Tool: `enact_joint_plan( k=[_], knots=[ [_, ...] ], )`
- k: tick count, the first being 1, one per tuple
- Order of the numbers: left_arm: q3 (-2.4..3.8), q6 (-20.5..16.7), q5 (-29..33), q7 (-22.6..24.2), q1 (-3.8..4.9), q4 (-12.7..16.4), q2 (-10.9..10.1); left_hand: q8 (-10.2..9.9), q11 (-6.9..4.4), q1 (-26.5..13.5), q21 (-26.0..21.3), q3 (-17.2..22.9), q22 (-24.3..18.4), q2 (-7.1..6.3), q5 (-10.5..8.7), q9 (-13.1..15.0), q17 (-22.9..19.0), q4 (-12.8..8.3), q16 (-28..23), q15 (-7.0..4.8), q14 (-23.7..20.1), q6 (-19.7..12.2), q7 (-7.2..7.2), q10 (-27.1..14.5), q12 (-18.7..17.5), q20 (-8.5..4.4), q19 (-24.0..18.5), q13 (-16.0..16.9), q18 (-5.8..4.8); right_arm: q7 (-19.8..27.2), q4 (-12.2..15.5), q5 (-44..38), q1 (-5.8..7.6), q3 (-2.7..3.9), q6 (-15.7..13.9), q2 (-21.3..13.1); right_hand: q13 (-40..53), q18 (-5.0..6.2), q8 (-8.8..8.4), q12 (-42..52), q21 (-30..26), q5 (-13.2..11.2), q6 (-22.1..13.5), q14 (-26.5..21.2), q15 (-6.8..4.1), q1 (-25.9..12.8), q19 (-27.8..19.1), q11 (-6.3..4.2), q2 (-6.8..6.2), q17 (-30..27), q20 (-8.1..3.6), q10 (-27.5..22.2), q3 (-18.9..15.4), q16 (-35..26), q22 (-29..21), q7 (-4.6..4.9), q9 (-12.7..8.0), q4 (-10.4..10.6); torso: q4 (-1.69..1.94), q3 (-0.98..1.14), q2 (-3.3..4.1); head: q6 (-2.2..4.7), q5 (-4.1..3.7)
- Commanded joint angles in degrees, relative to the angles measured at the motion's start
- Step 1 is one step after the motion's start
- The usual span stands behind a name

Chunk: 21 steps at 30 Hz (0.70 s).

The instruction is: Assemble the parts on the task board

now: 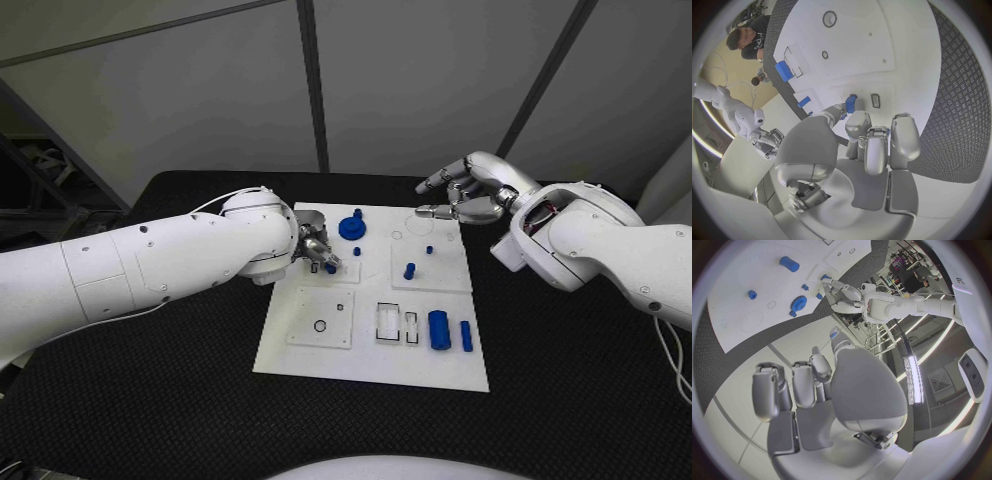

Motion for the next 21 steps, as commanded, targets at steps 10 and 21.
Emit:
enact_joint_plan(
  k=[10, 21],
  knots=[
    [-0.13, 1.74, 0.75, -0.2, -0.18, -0.26, 0.41, -0.79, -0.39, -1.88, 0.05, -0.91, 0.36, -0.41, -3.98, 0.18, 13.45, 2.74, 0.41, -0.27, 5.63, 2.75, -1.94, 3.99, 0.76, -0.31, 0.49, 0.52, -0.85, 0.1, 0.21, -0.13, 0.13, 0.04, -0.02, -0.11, 0.03, 0.69, -0.24, 0.35, -0.2, -0.18, 0.53, 1.95, -0.28, -0.6, 1.23, 0.07, 0.11, -0.01, -0.44, 0.34, -0.09, -0.29, 7.78, -0.07, -0.1, 0.38, 0.02, -0.03, -0.02, -0.18, -0.13],
    [-0.13, 2.96, 0.76, -0.43, -0.18, -0.1, 0.33, -0.92, -0.46, -1.92, 0.04, -1.63, 0.43, -0.85, -4.71, 0.26, 13.66, 3.6, 0.58, -0.26, 5.68, 3.07, -2.03, 4.01, 0.83, -0.3, 0.52, 0.63, -0.86, 0.06, 0.32, -0.18, 0.13, 0.04, 0.02, -0.24, 0.03, 0.69, -0.24, 0.36, -0.2, -0.17, 0.55, 1.96, -0.28, -0.63, 1.23, 0.07, 0.09, 0.02, -0.44, 0.35, -0.11, -0.27, 7.79, -0.08, -0.1, 0.42, 0.1, -0.04, -0.03, -0.26, -0.24]
  ],
)
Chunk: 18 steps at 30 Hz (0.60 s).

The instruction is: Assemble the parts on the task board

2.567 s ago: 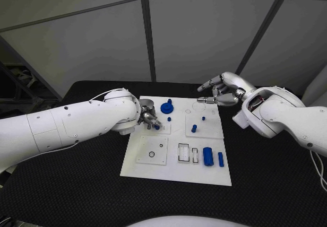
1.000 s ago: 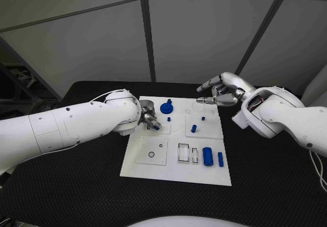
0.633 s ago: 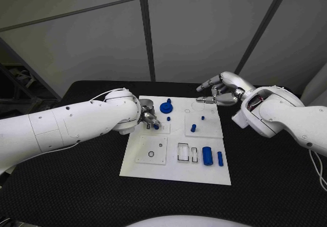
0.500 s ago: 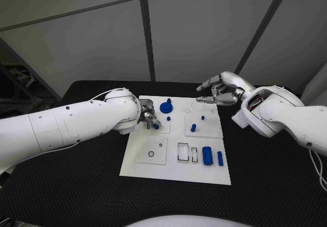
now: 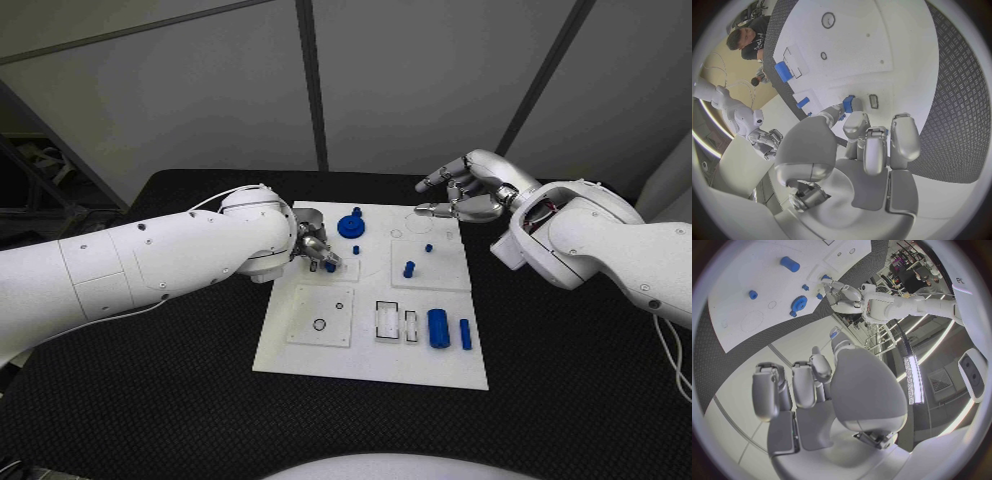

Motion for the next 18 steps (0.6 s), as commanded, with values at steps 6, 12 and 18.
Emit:
enact_joint_plan(
  k=[6, 12, 18],
  knots=[
    [-0.08, 2.02, 0.63, -0.36, -0.19, 0.27, 0.13, -0.34, -0.3, -0.42, 0.07, -0.54, 0.18, -0.43, -0.56, 0.11, 13.77, 0.99, 0.45, 0.16, 5.72, 0.84, -0.23, 4.0, 0.2, -0.09, 0.38, 0.27, -0.87, 0.16, 0.18, -0.19, 0.13, 0.04, 0.01, -0.06, 0.03, 0.68, -0.25, 0.36, -0.2, -0.17, 0.34, 1.96, -0.28, -0.63, 1.23, 0.07, 0.09, 0.02, -0.44, 0.34, 0.05, -0.27, 7.79, 0.13, -0.06, 0.27, 0.02, -0.01, -0.05, -0.02, 0.02],
    [-0.08, 1.94, 0.63, -0.43, -0.19, 0.28, 0.13, -0.55, -0.32, -0.74, 0.08, -1.32, 0.3, -0.76, -1.0, 0.15, 13.8, 2.3, 0.48, 0.13, 5.73, 1.08, -0.26, 4.0, 0.24, -0.1, 0.44, 0.33, -0.88, 0.16, 0.19, -0.21, 0.13, 0.04, -0.01, -0.08, 0.03, 0.68, -0.25, 0.36, -0.2, -0.17, 0.34, 1.96, -0.28, -0.63, 1.23, 0.07, 0.09, 0.02, -0.44, 0.34, 0.05, -0.27, 7.79, 0.13, -0.06, 0.27, 0.0, -0.01, -0.03, -0.01, 0.0],
    [-0.08, 1.0, 0.63, -0.49, -0.19, 0.1, 0.18, -0.9, -0.35, -0.67, 0.06, -2.47, 0.44, -1.05, -3.59, 0.25, 13.75, 4.42, 0.45, 0.09, 5.71, 1.43, -0.3, 3.99, 0.28, -0.14, 0.5, 0.41, -0.89, 0.18, 0.2, -0.22, 0.13, 0.04, -0.12, -0.1, 0.0, 0.69, -0.26, 0.34, -0.24, -0.16, 0.36, 1.94, -0.28, -0.67, 1.21, 0.06, 0.07, -0.08, -0.44, 0.33, 0.02, -0.35, 7.75, 0.13, -0.07, 0.35, 0.02, -0.01, -0.02, 0.11, -0.01]
  ],
)
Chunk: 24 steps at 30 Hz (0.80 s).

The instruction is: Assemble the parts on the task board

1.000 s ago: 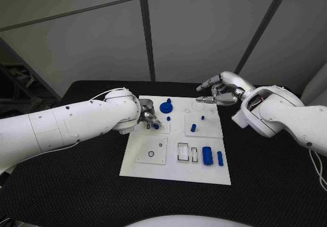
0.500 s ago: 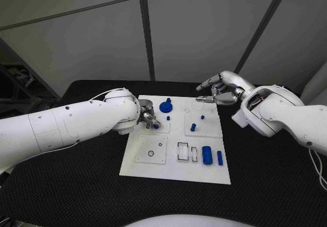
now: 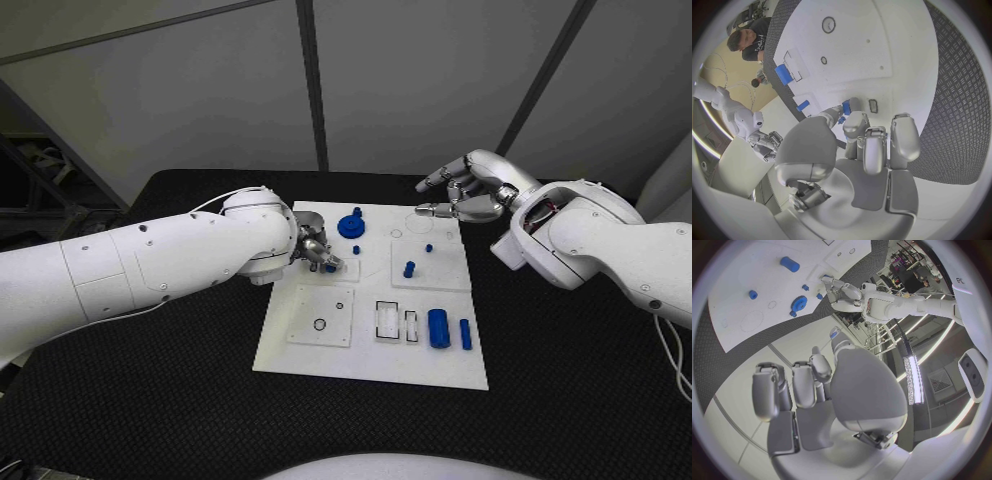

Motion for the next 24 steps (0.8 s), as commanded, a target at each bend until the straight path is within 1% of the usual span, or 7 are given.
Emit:
enact_joint_plan(
  k=[1, 9, 12, 14, 15, 20, 24],
  knots=[
    [-0.04, -0.04, 0.48, -0.25, -0.07, -0.04, 0.13, -0.38, -0.32, 0.08, 0.04, -0.39, 0.1, -0.37, -1.37, 0.09, 13.74, 0.89, 0.23, 0.09, 5.73, 0.48, 0.1, 4.02, 0.26, 0.05, 0.29, 0.42, -0.88, 0.24, 0.15, -0.17, 0.13, 0.04, -0.15, -0.03, 0.01, 0.7, -0.26, 0.33, -0.24, -0.16, 0.36, 1.94, -0.28, -0.67, 1.22, 0.06, 0.07, -0.07, -0.44, 0.33, 0.03, -0.35, 7.75, 0.13, -0.07, 0.35, 0.0, 0.0, 0.03, 0.13, -0.05],
    [-0.04, -0.97, 0.48, -0.21, -0.07, -0.36, 0.19, -0.73, -0.28, 0.28, -0.01, -1.64, 0.21, -0.61, -3.87, 0.22, 13.69, 3.01, 0.19, 0.09, 5.71, 0.74, 0.15, 4.01, 0.22, 0.05, 0.33, 0.45, -0.89, 0.25, 0.16, -0.17, 0.13, 0.04, -0.26, -0.08, -0.08, 0.73, -0.27, 0.22, -0.34, -0.16, 0.36, 1.92, -0.28, -0.7, 1.15, 0.06, 0.06, -0.17, -0.44, 0.27, 0.01, -0.42, 7.64, 0.13, -0.08, 0.38, -0.04, 0.0, 0.03, 0.23, -0.07],
    [-0.04, -1.28, 0.48, -0.12, -0.07, -0.31, 0.13, -0.91, -0.26, -0.1, -0.06, -3.18, 0.27, -1.04, -8.13, 0.32, 13.7, 5.08, 0.2, 0.13, 5.71, 1.06, 0.2, 4.01, 0.25, 0.08, 0.34, 0.49, -0.9, 0.27, 0.13, -0.17, 0.13, 0.04, -0.28, -0.08, -0.08, 0.73, -0.27, 0.23, -0.36, -0.16, 0.35, 1.92, -0.28, -0.72, 1.14, 0.06, 0.05, -0.19, -0.44, 0.27, 0.0, -0.44, 7.63, 0.13, -0.08, 0.4, -0.02, -0.01, 0.01, 0.29, -0.09],
    [-0.03, -1.55, 0.48, -0.07, -0.07, -0.2, 0.0, -1.06, -0.19, -0.83, -0.13, -5.18, 0.28, -1.39, -13.03, 0.4, 13.7, 6.98, 0.21, 0.15, 5.71, 1.39, 0.27, 4.02, 0.29, 0.1, 0.34, 0.53, -0.89, 0.29, 0.08, -0.17, 0.13, 0.04, -0.29, -0.08, -0.11, 0.77, -0.29, 0.2, -0.48, -0.15, 0.35, 1.88, -0.28, -0.77, 1.05, 0.07, 0.03, -0.35, -0.45, 0.26, -0.03, -0.56, 7.49, 0.13, -0.09, 0.47, 0.01, -0.02, 0.02, 0.33, -0.11],
    [-0.03, -1.7, 0.48, -0.06, -0.07, -0.11, -0.09, -1.17, -0.14, -1.35, -0.14, -6.14, 0.32, -1.36, -14.39, 0.42, 13.7, 7.22, 0.21, 0.14, 5.71, 1.49, 0.29, 4.01, 0.26, 0.11, 0.36, 0.53, -0.89, 0.29, 0.05, -0.17, 0.13, 0.04, -0.3, -0.08, -0.11, 0.77, -0.29, 0.2, -0.48, -0.15, 0.35, 1.88, -0.28, -0.77, 1.05, 0.07, 0.03, -0.35, -0.45, 0.26, -0.03, -0.56, 7.49, 0.13, -0.09, 0.47, 0.01, -0.02, 0.02, 0.33, -0.11],
    [0.09, -2.47, 0.48, 0.04, -0.07, 0.37, -0.66, -1.44, -0.16, -2.8, -0.26, -9.04, 0.28, -2.12, -14.88, 0.53, 13.51, 7.32, 0.08, 0.01, 5.66, 1.63, 0.3, 3.99, 0.32, -0.02, 0.3, 0.59, -0.85, 0.34, -0.07, -0.17, 0.13, 0.04, -0.33, -0.07, -0.15, 0.8, -0.3, 0.15, -0.58, -0.15, 0.34, 1.85, -0.28, -0.8, 0.98, 0.07, 0.01, -0.51, -0.45, 0.23, -0.04, -0.67, 7.38, 0.13, -0.09, 0.5, -0.01, -0.03, -0.01, 0.46, -0.09],
    [0.91, -2.95, 0.48, 0.12, -0.06, 0.64, -1.0, -1.61, -0.16, -2.91, -0.41, -10.74, 0.16, -3.03, -14.86, 0.66, 13.33, 7.33, -0.05, -0.1, 5.62, 1.63, 0.31, 3.95, 0.26, -0.13, 0.2, 0.61, -0.81, 0.37, -0.17, -0.17, 0.13, 0.04, -0.32, -0.06, -0.15, 0.82, -0.31, 0.14, -0.64, -0.15, 0.33, 1.83, -0.28, -0.82, 0.94, 0.07, -0.01, -0.58, -0.45, 0.22, -0.05, -0.73, 7.32, 0.14, -0.1, 0.53, -0.01, -0.01, 0.01, 0.51, -0.06]
  ],
)
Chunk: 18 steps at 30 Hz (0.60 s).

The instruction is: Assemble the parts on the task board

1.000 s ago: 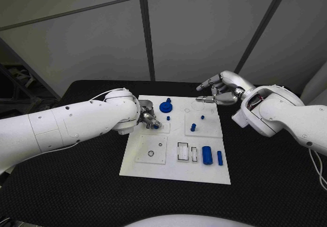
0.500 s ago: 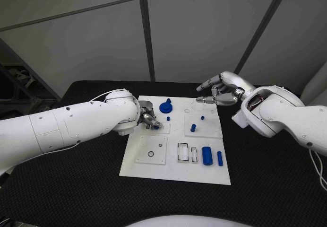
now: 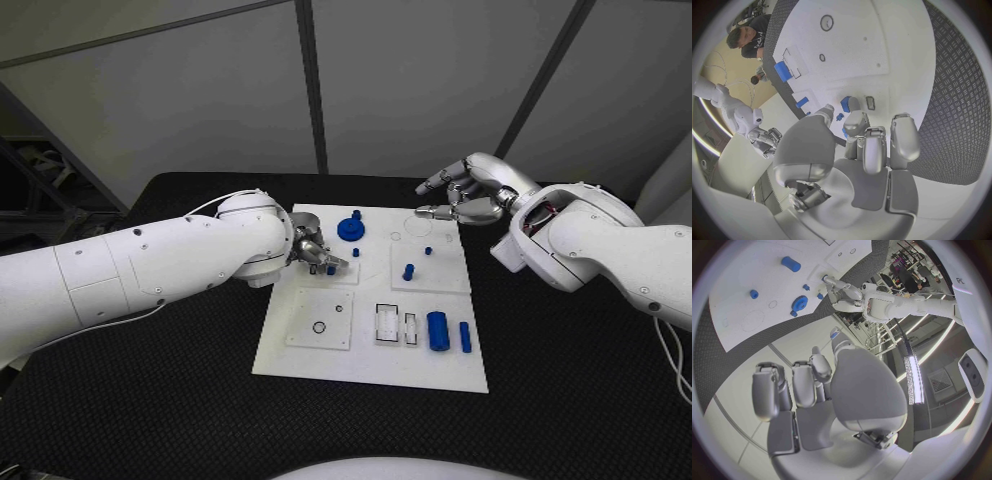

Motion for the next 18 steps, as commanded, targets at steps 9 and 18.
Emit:
enact_joint_plan(
  k=[9, 18],
  knots=[
    [2.74, -1.18, 0.72, 0.16, 0.13, 0.97, -0.87, -0.51, 0.09, -0.15, -0.84, -2.1, -0.65, -1.12, -0.18, 0.22, 12.9, 0.03, -0.38, -0.19, 5.5, 0.24, 0.15, 4.04, -0.4, -0.22, -0.19, 0.43, -0.66, 0.43, -0.28, -0.15, 0.12, 0.03, -0.35, -0.1, -0.19, 0.9, -0.36, 0.04, -0.63, -0.15, 0.29, 1.75, -0.28, -0.72, 0.75, 0.08, -0.39, -0.42, -0.45, 0.16, -0.01, -0.43, 7.01, 0.14, -0.13, 0.55, -0.02, 0.02, -0.03, 0.14, 0.07],
    [5.22, 2.58, 3.71, 0.12, 0.58, 1.15, -2.32, -2.34, 0.89, 4.38, -4.55, -1.64, -5.61, 0.05, -0.06, -1.22, 9.57, -0.44, -3.01, 0.64, 4.53, -4.05, 1.36, 1.52, -12.13, 0.23, -3.7, -3.64, 0.36, 0.44, -0.51, -0.11, 0.12, 0.03, -0.42, -0.35, -0.17, 0.94, -0.37, 0.07, -0.78, -0.14, 0.29, 1.71, -0.28, -0.76, 0.65, 0.08, -0.42, -0.57, -0.45, 0.17, -0.03, -0.55, 6.85, 0.14, -0.14, 0.6, 0.04, 0.0, -0.02, 0.47, 0.11]
  ],
)
